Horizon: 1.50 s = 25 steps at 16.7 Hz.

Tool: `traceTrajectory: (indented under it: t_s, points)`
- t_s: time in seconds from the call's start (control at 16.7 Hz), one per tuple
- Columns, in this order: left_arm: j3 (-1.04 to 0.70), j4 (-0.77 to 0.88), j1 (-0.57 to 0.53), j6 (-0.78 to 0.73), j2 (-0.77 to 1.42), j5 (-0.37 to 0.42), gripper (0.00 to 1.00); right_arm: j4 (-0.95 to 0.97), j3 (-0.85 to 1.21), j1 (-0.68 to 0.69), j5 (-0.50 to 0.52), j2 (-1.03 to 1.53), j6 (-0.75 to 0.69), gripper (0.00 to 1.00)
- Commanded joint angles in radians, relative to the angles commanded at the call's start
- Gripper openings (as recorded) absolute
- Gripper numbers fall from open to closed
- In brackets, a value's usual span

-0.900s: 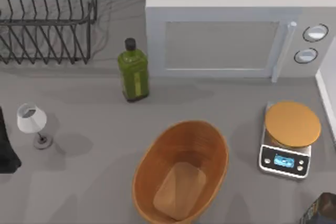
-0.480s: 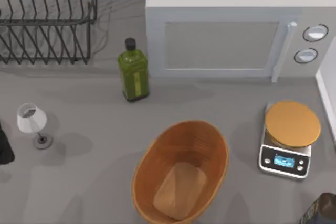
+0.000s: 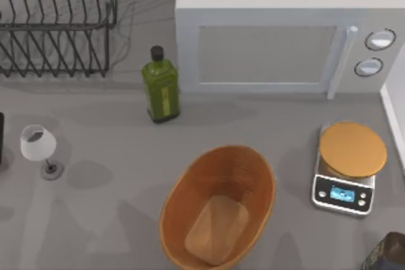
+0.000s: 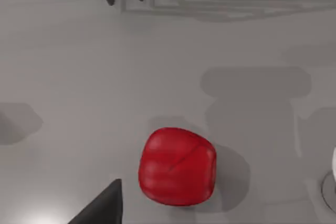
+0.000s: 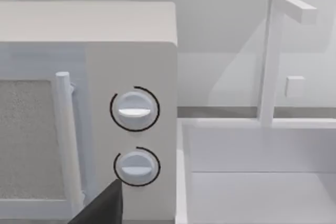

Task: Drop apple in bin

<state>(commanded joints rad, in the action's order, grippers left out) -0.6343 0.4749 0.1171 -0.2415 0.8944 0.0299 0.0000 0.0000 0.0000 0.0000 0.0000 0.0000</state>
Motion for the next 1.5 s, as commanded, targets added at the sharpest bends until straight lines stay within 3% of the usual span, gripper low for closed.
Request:
traceTrajectory:
  t_s: [0.36, 0.72, 1.2, 1.5]
  points:
    - [-0.373, 0.298, 0.077, -0.145, 0.576, 0.013, 1.00, 0.000, 0.000, 0.000, 0.000, 0.000, 0.000, 1.00]
    - [-0.632, 0.468, 0.121, -0.237, 0.913, 0.027, 1.00, 0.000, 0.000, 0.000, 0.000, 0.000, 0.000, 1.00]
    - [-0.670, 0.487, 0.122, -0.249, 0.961, 0.029, 1.00, 0.000, 0.000, 0.000, 0.000, 0.000, 0.000, 1.00]
    - [-0.596, 0.327, 0.114, -0.232, 1.074, 0.027, 1.00, 0.000, 0.000, 0.000, 0.000, 0.000, 0.000, 1.00]
